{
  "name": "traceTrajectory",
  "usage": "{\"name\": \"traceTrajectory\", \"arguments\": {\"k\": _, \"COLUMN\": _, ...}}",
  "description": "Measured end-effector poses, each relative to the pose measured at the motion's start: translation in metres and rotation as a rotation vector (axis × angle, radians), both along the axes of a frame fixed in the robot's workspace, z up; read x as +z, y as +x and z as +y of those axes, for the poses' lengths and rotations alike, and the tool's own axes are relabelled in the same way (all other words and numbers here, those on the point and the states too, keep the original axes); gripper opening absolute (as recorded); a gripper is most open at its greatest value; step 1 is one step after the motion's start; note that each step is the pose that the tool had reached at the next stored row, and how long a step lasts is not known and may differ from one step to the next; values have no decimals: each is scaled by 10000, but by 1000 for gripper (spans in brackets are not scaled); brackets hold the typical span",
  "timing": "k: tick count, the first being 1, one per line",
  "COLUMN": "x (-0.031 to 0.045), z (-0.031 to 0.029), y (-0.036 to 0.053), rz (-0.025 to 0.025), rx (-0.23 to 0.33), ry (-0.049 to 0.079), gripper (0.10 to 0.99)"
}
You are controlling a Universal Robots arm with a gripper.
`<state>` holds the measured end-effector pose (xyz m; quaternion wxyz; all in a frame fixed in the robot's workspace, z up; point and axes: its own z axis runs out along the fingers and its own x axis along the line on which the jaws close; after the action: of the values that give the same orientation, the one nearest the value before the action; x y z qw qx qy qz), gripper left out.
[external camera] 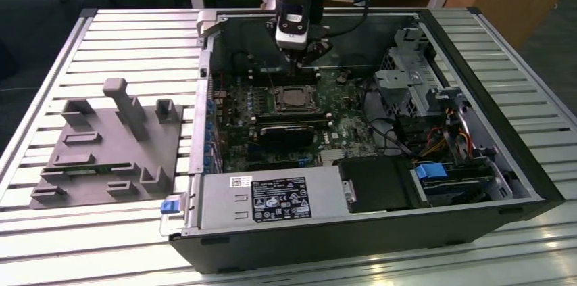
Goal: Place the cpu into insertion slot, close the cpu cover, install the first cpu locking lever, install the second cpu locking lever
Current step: 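Install the first cpu locking lever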
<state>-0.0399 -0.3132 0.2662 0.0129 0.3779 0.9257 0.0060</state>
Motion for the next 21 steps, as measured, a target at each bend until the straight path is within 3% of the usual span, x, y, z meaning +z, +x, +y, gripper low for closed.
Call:
{"name": "traceTrajectory", "arguments": {"k": 16, "x": -1, "z": 0, "y": 0, "rz": 1, "rx": 2922, "ry": -1, "gripper": 106}}
{"name": "traceTrajectory", "arguments": {"k": 18, "x": -1, "z": 0, "y": 0, "rz": 0, "rx": 3643, "ry": 0, "gripper": 106}}
{"name": "traceTrajectory", "arguments": {"k": 21, "x": -2, "z": 0, "y": 0, "rz": 0, "rx": 4181, "ry": 0, "gripper": 106}}
